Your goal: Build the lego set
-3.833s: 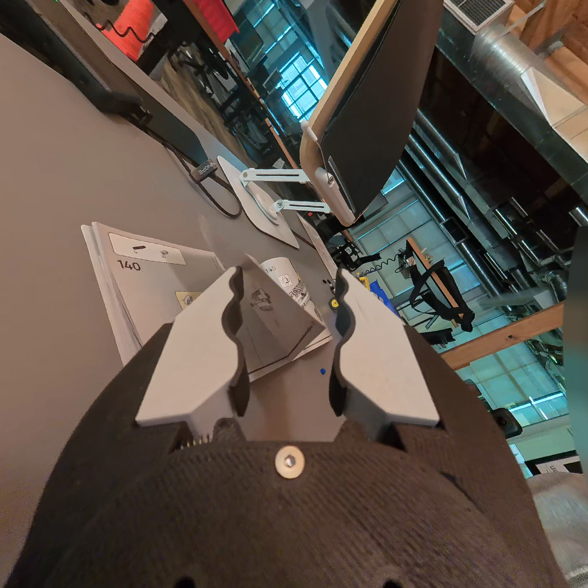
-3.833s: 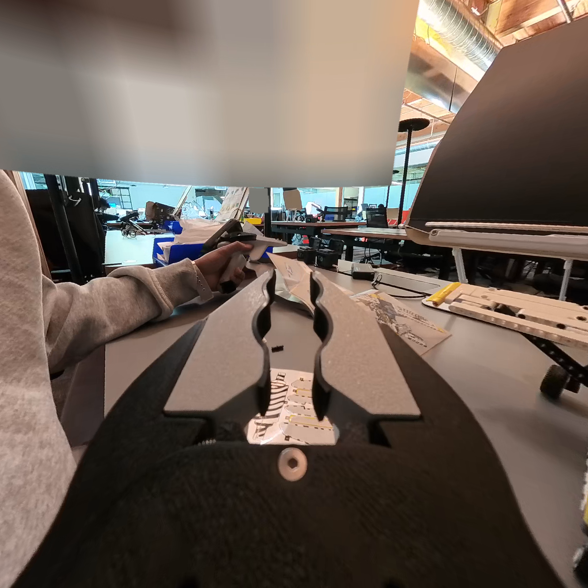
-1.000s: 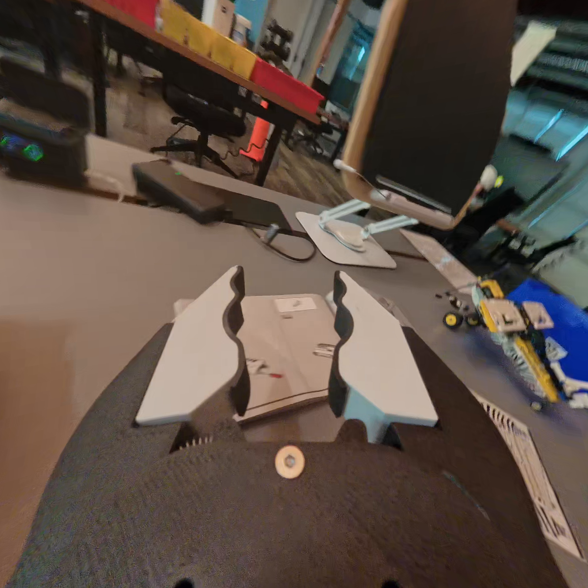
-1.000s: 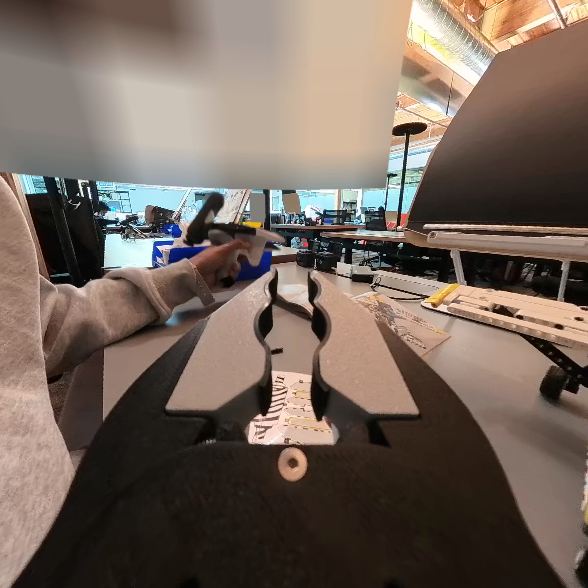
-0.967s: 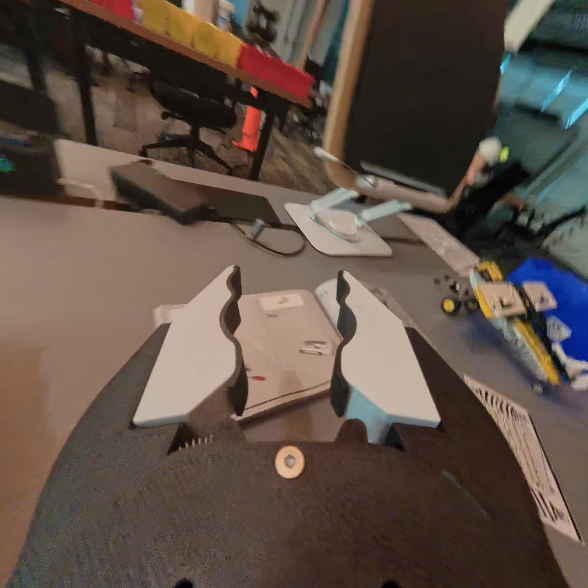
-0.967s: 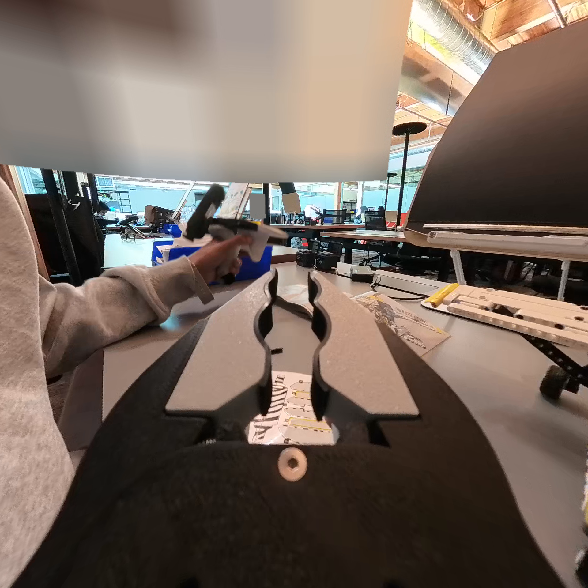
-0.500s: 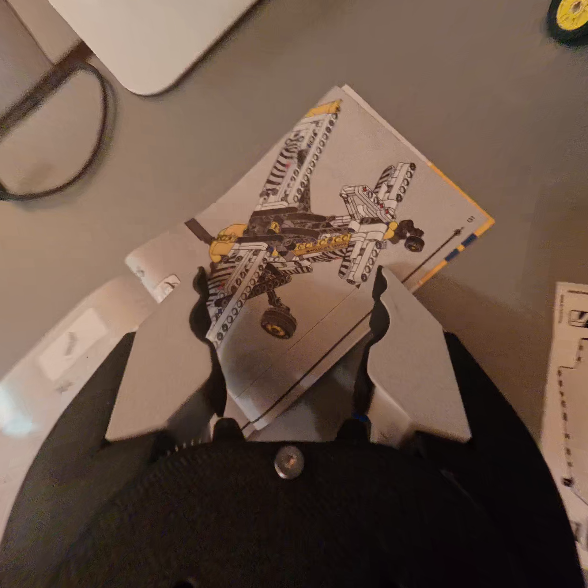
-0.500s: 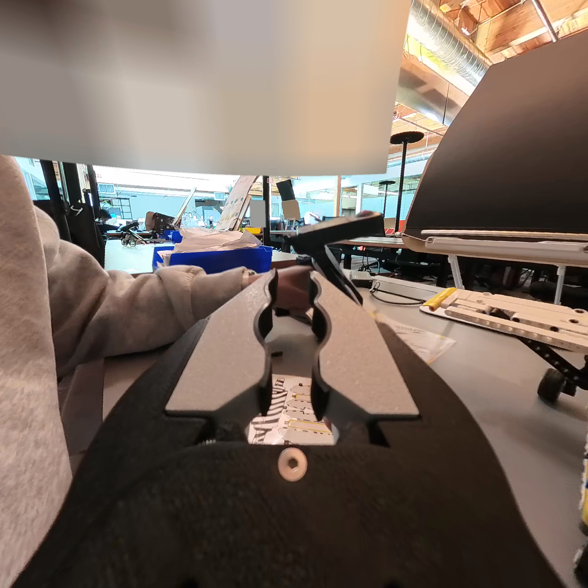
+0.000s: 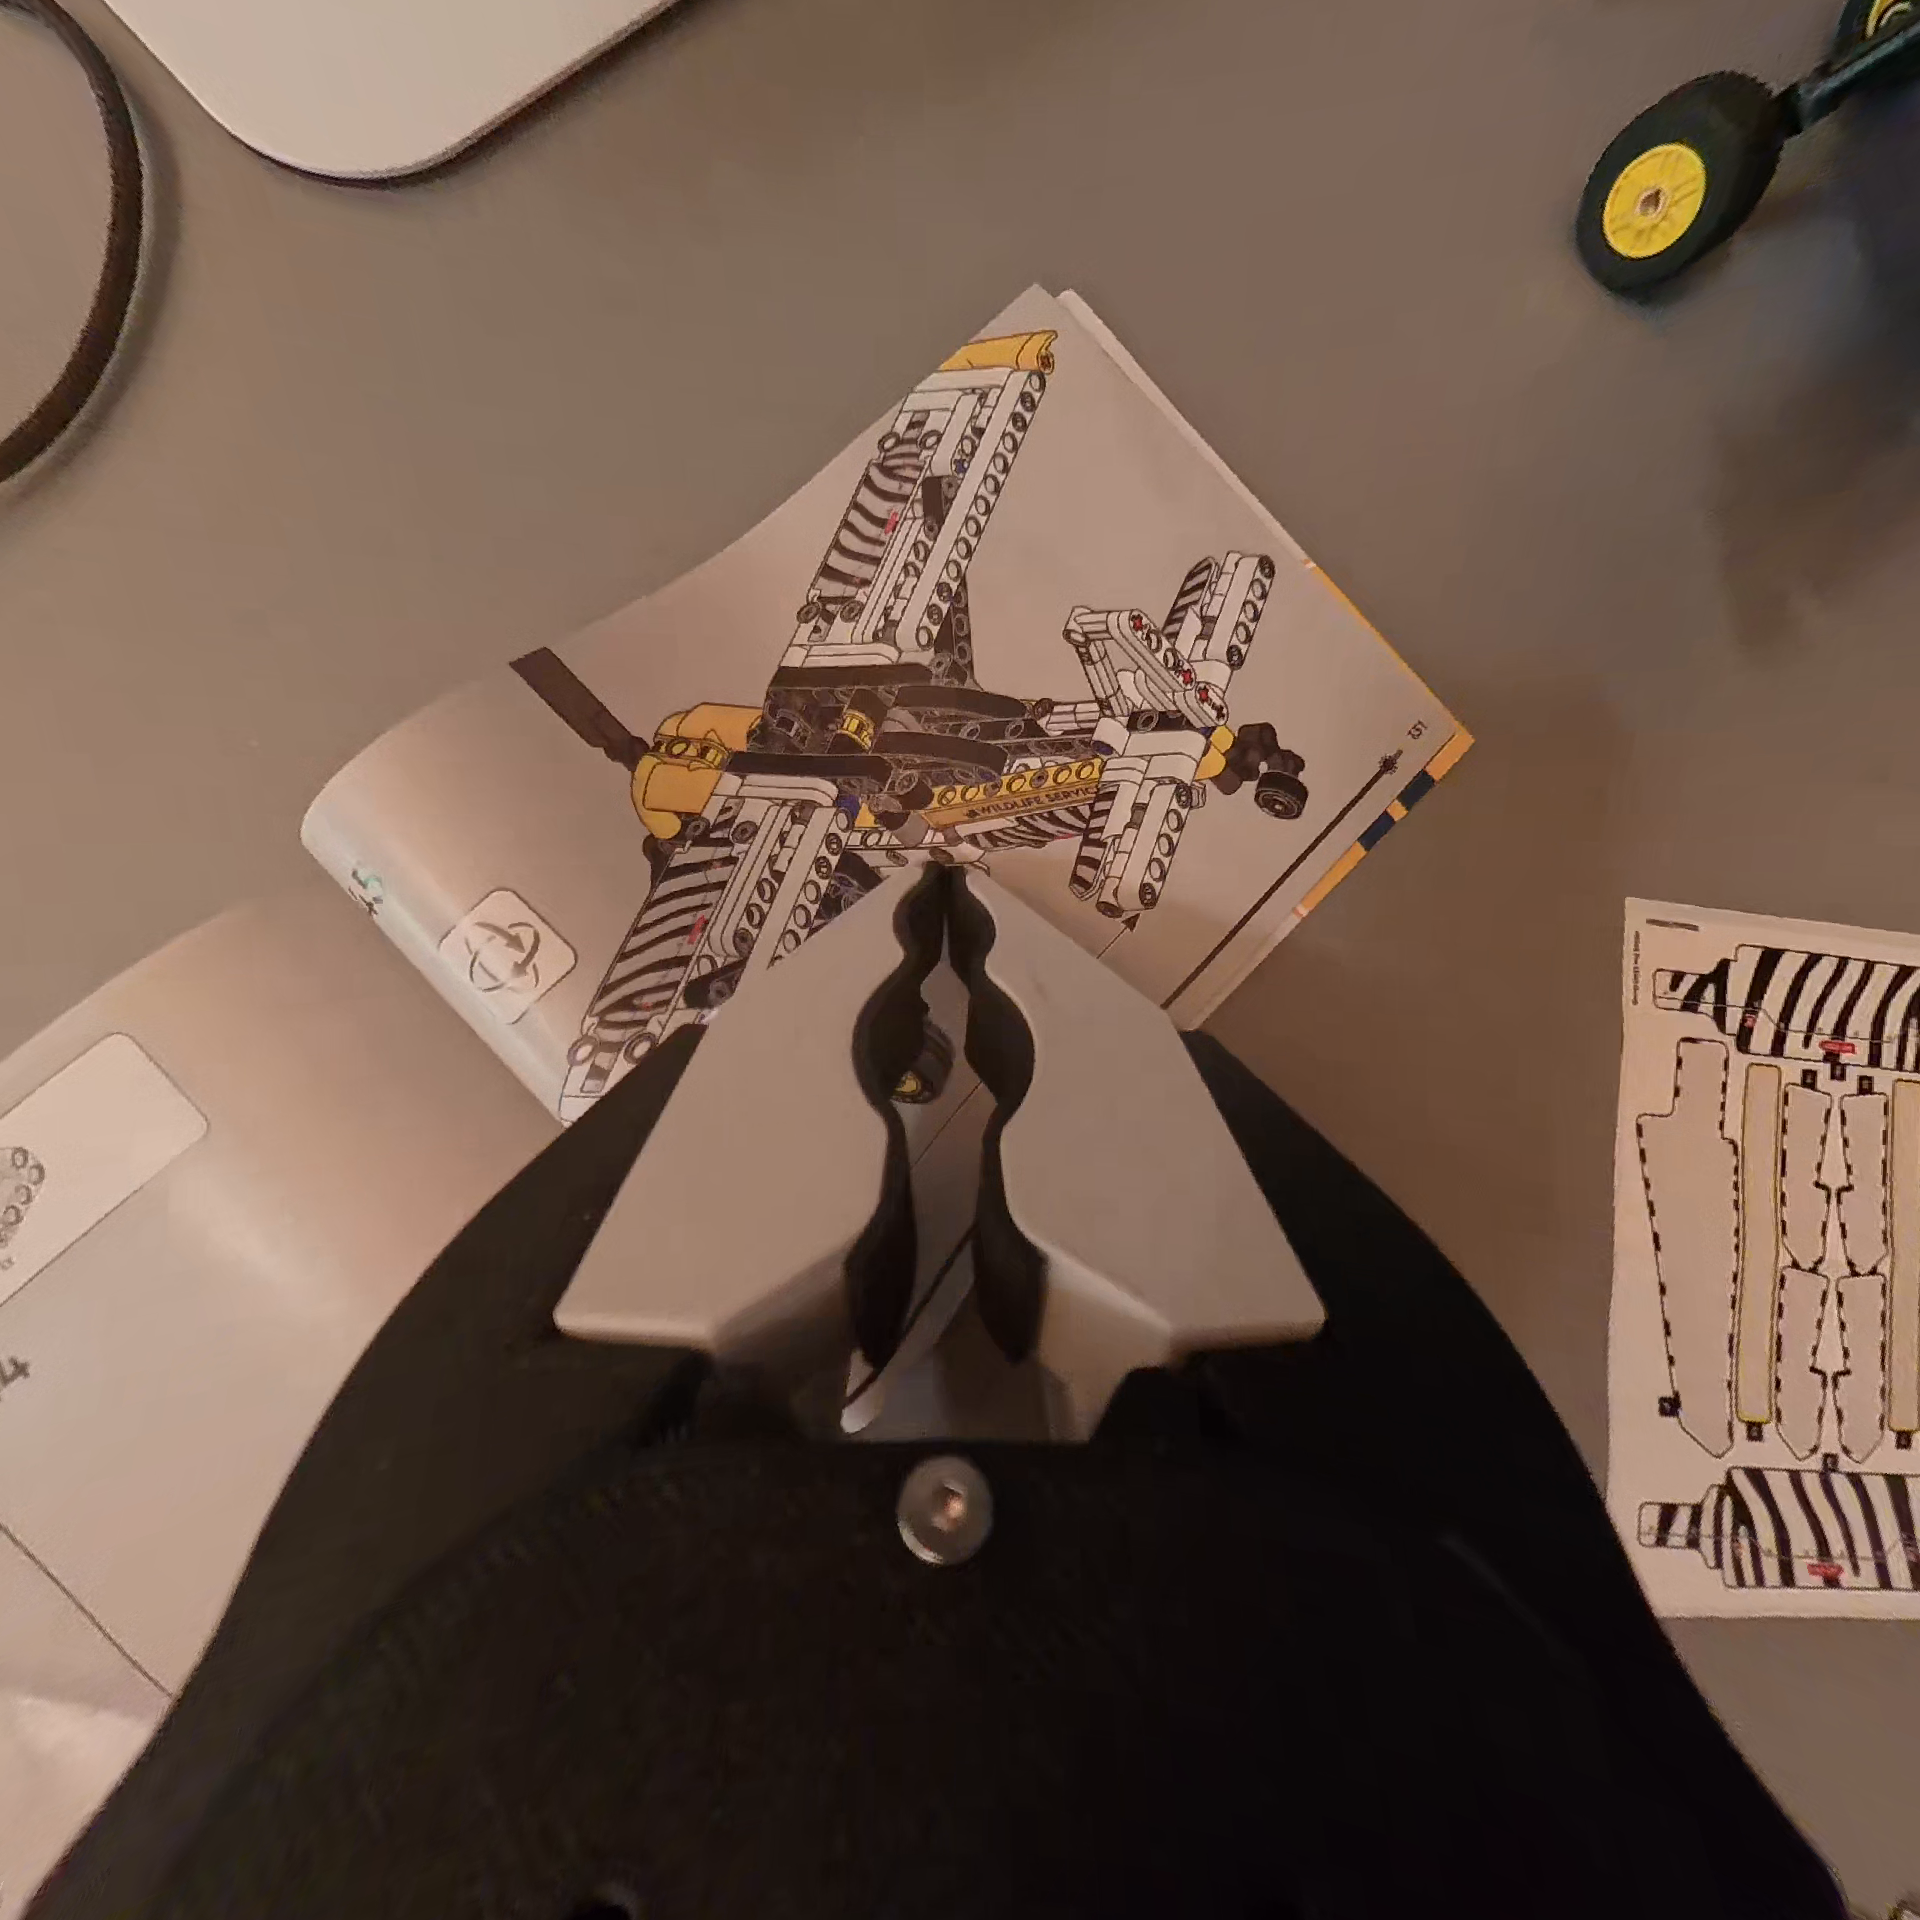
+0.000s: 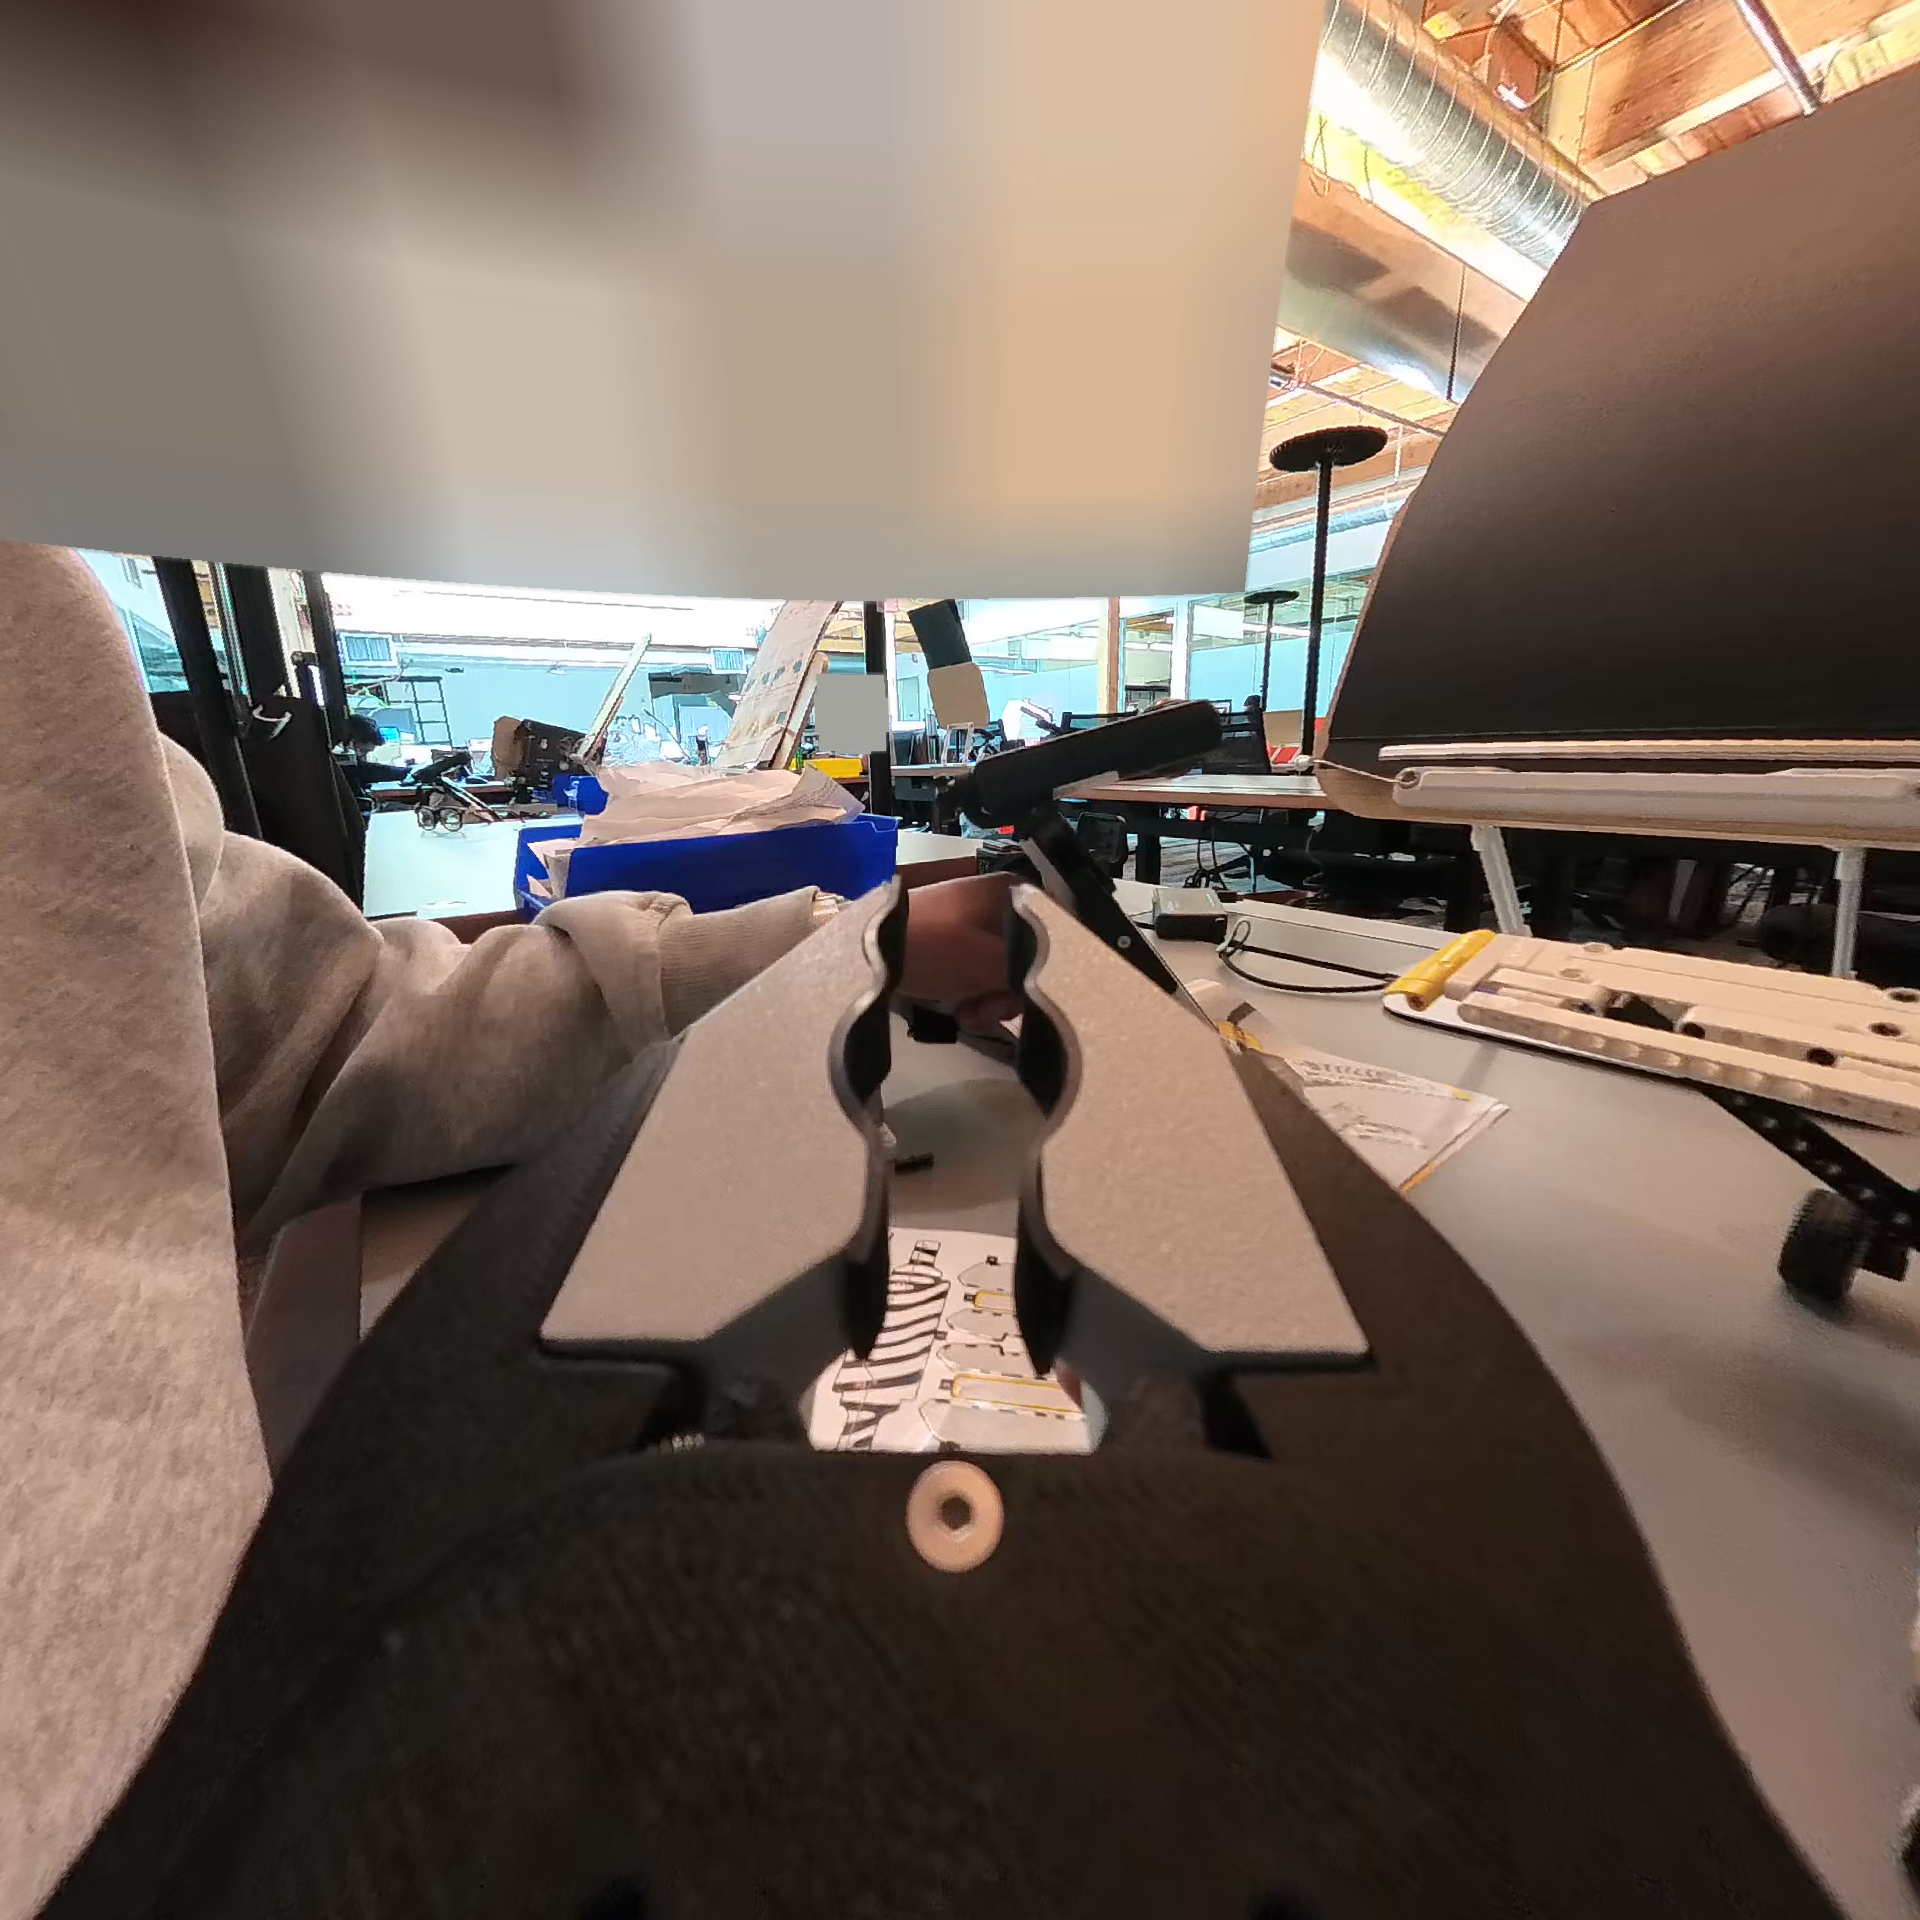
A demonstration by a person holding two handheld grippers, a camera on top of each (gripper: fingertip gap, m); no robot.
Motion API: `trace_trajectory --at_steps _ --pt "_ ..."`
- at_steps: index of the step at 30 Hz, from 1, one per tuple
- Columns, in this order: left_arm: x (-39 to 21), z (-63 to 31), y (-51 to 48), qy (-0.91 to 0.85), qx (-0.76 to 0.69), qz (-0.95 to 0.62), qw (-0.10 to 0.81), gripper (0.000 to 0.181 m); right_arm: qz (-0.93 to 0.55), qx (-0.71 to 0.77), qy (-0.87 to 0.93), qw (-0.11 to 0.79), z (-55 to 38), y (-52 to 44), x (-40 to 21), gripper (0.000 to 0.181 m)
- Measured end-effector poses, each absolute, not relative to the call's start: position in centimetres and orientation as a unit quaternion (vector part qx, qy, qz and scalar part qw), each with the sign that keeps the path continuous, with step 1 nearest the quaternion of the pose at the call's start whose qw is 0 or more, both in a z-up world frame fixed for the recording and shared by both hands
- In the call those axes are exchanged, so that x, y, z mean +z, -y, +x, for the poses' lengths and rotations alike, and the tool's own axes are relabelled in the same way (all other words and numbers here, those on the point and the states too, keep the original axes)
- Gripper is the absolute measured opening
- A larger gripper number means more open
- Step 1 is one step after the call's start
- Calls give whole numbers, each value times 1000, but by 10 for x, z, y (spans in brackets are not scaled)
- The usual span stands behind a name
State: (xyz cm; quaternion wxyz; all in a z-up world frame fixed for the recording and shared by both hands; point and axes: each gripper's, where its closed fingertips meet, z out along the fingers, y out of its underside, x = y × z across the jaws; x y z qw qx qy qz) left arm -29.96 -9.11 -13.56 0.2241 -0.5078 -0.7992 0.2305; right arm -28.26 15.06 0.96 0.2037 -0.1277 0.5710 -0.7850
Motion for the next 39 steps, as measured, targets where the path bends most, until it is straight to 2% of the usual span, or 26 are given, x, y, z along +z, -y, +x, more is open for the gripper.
trace_trajectory --at_steps 6,7,9,12,14,16,18,21,22,24,29,32,35,39 --pt "-83 -300 98 762 323 -481 288 0 -130 -784 -573 201 -282 -151 9 17" --pt "-74 -302 97 751 345 -481 293 9 -130 -784 -573 201 -282 -151 9 17" --pt "-74 -308 92 743 359 -493 277 76 -130 -783 -574 202 -281 -151 10 17" --pt "-101 -317 78 752 328 -521 235 115 -131 -783 -575 201 -279 -151 11 17" --pt "-120 -312 85 770 326 -522 172 125 -130 -783 -575 201 -279 -151 11 17" --pt "-131 -301 102 789 335 -505 102 125 -130 -783 -573 202 -280 -151 11 17" --pt "-136 -301 99 798 314 -501 118 124 -128 -784 -572 203 -280 -151 11 16" --pt "-140 -301 95 809 283 -495 144 112 -127 -785 -571 205 -281 -151 11 17" --pt "-137 -300 95 806 286 -497 144 92 -127 -785 -570 205 -281 -151 11 17" --pt "-128 -300 97 793 303 -504 157 0 -126 -786 -568 208 -283 -151 11 17" --pt "-128 -292 100 806 270 -488 198 0 -123 -788 -567 209 -284 -152 12 17" --pt "-119 -281 117 808 306 -472 174 0 -122 -788 -566 209 -284 -152 12 17" --pt "-115 -264 133 812 328 -467 124 11 -122 -788 -566 209 -284 -151 12 16" --pt "-112 -252 144 820 334 -450 114 16 -123 -788 -566 209 -284 -152 12 16"
